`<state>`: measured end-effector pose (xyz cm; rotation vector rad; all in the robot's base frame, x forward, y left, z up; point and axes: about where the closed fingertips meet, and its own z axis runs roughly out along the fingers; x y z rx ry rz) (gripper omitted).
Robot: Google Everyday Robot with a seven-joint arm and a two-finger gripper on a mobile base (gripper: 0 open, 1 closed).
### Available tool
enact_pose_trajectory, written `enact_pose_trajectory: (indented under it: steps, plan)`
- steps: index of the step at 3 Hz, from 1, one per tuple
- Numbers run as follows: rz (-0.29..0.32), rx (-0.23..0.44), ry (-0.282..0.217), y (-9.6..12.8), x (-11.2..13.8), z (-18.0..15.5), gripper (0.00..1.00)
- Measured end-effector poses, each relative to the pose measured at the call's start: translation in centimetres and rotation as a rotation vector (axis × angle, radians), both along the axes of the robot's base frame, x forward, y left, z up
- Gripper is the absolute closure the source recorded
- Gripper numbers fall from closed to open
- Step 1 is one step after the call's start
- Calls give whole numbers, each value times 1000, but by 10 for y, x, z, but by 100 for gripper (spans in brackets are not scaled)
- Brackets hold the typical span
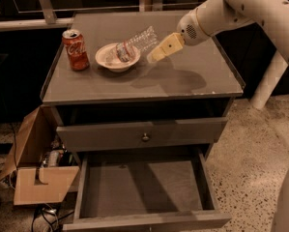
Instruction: Place water bottle into middle drawer
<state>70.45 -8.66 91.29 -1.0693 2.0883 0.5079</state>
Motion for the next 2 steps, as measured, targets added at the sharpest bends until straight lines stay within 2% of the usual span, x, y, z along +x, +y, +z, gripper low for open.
enact_pose_trajectory:
  steps: [1, 2]
  plan:
    - [29, -21, 1, 15, 14, -3, 0]
    - [104, -18, 5, 52, 39, -11, 0]
